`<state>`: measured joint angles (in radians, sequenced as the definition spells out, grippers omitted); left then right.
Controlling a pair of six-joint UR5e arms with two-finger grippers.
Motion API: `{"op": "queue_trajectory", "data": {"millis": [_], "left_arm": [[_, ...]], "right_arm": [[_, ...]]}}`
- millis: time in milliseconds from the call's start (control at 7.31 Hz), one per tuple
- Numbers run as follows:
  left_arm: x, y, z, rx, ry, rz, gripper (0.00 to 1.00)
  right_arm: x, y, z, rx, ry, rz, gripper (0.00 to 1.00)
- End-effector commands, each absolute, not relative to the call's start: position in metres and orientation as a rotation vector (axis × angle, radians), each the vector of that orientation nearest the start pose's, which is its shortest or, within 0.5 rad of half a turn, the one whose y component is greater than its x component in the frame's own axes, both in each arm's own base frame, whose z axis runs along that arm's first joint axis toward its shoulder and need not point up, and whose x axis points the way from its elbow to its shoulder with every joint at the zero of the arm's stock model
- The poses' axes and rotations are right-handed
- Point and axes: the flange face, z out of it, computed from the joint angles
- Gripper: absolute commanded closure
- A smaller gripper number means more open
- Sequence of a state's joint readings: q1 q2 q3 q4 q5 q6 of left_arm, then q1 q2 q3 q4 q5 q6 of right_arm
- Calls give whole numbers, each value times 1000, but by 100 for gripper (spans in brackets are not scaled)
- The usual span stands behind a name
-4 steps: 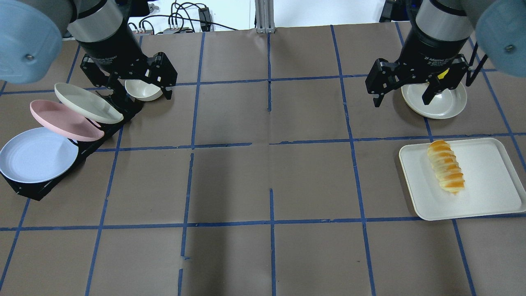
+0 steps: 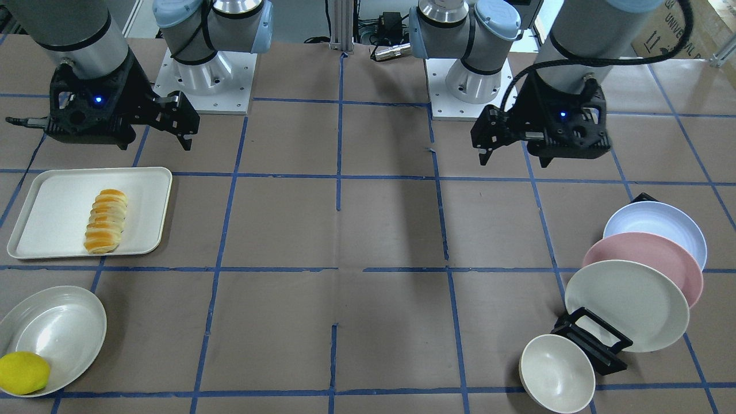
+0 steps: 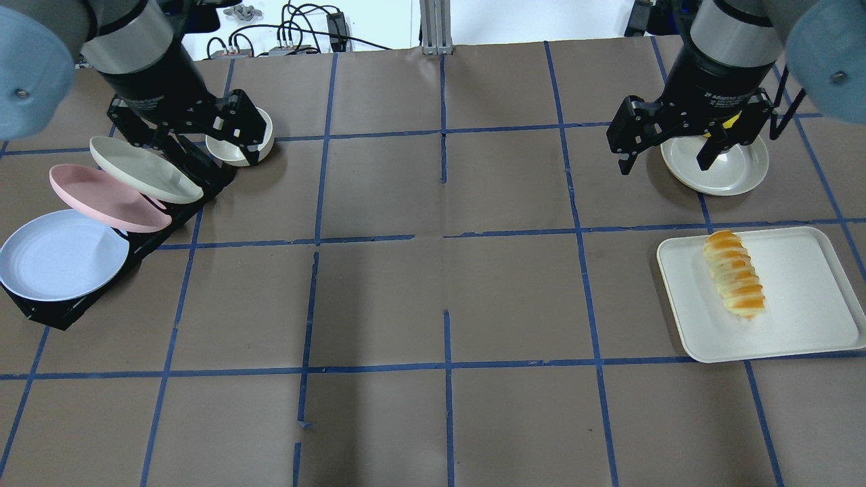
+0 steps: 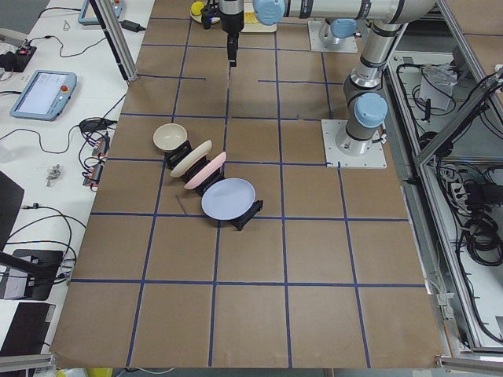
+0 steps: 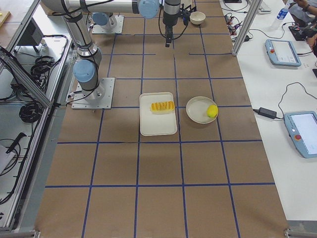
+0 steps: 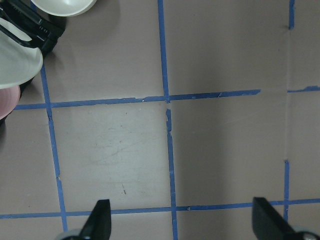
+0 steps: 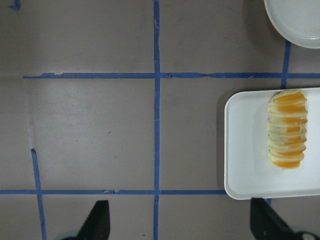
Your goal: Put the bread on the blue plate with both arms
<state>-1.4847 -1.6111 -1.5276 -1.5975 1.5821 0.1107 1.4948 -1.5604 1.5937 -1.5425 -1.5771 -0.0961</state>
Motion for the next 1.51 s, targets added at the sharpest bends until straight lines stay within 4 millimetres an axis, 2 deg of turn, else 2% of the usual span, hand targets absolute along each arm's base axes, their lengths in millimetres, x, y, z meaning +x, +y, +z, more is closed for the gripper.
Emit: {"op": "queue_trajectory", "data": {"millis": [0,137,274,411,547,684,821,958,1095,1232,1368], "left_arm": [[21,-518,490,103,3140,53,0],[79,-513,492,145,3142,56,0],[145,-500,492,148,3150,54,0],[200,-486,483,218,3164,67,0],[249,-472,468,254,3184,84,0],[288,-467,456,224,3204,101,0],[317,-471,433,299,3214,111,0],[352,-473,402,283,3234,108,0],[369,-481,370,318,3258,111,0],[384,-493,340,343,3249,101,0],[388,-501,315,345,3270,125,0]], "right_arm": [[3,-503,415,-51,3132,126,0],[-44,-492,382,-82,3173,156,0],[-87,-474,346,-91,3195,169,0],[-103,-459,313,-138,3200,132,1],[-100,-447,281,-202,3203,102,2],[-95,-438,263,-209,3218,59,3],[-94,-436,251,-209,3218,55,5],[-98,-442,234,-226,3216,58,7],[-102,-447,221,-251,3213,60,9],[-105,-451,216,-250,3222,39,11],[-109,-456,204,-243,3228,22,11]]}}
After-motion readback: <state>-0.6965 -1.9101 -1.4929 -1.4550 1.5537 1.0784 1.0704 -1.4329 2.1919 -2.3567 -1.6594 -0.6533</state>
